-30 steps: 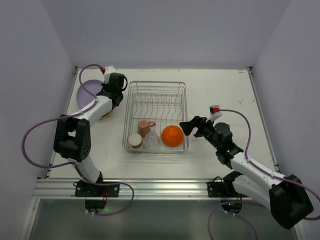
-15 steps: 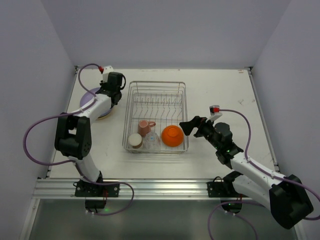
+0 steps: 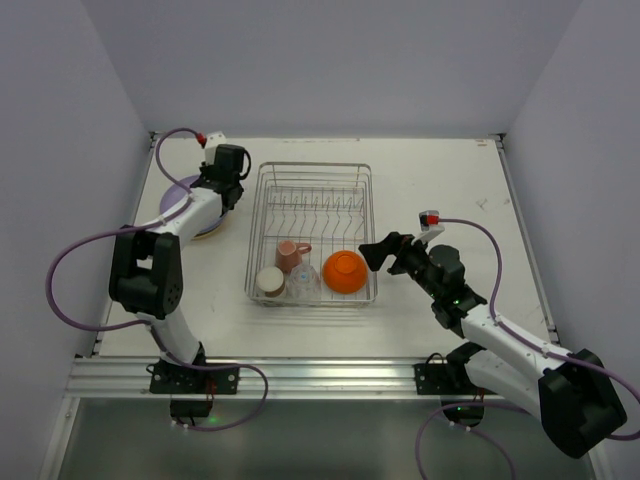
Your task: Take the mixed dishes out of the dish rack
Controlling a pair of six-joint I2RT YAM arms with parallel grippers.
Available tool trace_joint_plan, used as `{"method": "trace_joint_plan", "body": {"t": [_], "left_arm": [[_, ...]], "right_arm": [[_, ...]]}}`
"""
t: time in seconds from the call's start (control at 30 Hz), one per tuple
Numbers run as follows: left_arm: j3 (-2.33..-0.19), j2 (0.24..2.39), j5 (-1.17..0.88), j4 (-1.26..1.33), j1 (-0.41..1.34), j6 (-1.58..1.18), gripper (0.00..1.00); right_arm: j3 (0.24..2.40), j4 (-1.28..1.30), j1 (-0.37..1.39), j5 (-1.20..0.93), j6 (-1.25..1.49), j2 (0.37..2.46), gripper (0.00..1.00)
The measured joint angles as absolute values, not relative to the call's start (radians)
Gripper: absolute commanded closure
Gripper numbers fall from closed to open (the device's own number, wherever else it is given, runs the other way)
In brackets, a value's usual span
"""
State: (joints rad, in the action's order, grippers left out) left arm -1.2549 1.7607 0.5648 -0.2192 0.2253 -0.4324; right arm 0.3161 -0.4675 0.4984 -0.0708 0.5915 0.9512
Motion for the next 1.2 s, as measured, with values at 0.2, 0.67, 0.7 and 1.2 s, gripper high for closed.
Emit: {"method": "trace_joint_plan", "body": {"t": [0.2, 0.67, 0.7, 1.2], "left_arm": [[-1.252, 1.752, 0.536, -0.22, 0.224, -0.44, 0.71], [-1.14, 1.524, 0.443, -0.207, 0.224, -0.461, 0.57], [-1.122, 1.501, 0.425, -0.203, 0.224, -0.463, 0.55], [-0.942, 1.187, 0.236, -0.188, 0.249, -0.498, 0.25]], "right_arm": [[0.316, -0.467, 0.498, -0.071, 0.591, 0.951, 0.01], [0.316, -0.464, 0.498, -0.071, 0.591, 0.949, 0.01], [0.316, -0.463, 0.498, -0.07, 0.591, 0.949, 0.01], [0.316, -0.456, 0.498, -0.071, 0.591, 0.933, 0.01]]}}
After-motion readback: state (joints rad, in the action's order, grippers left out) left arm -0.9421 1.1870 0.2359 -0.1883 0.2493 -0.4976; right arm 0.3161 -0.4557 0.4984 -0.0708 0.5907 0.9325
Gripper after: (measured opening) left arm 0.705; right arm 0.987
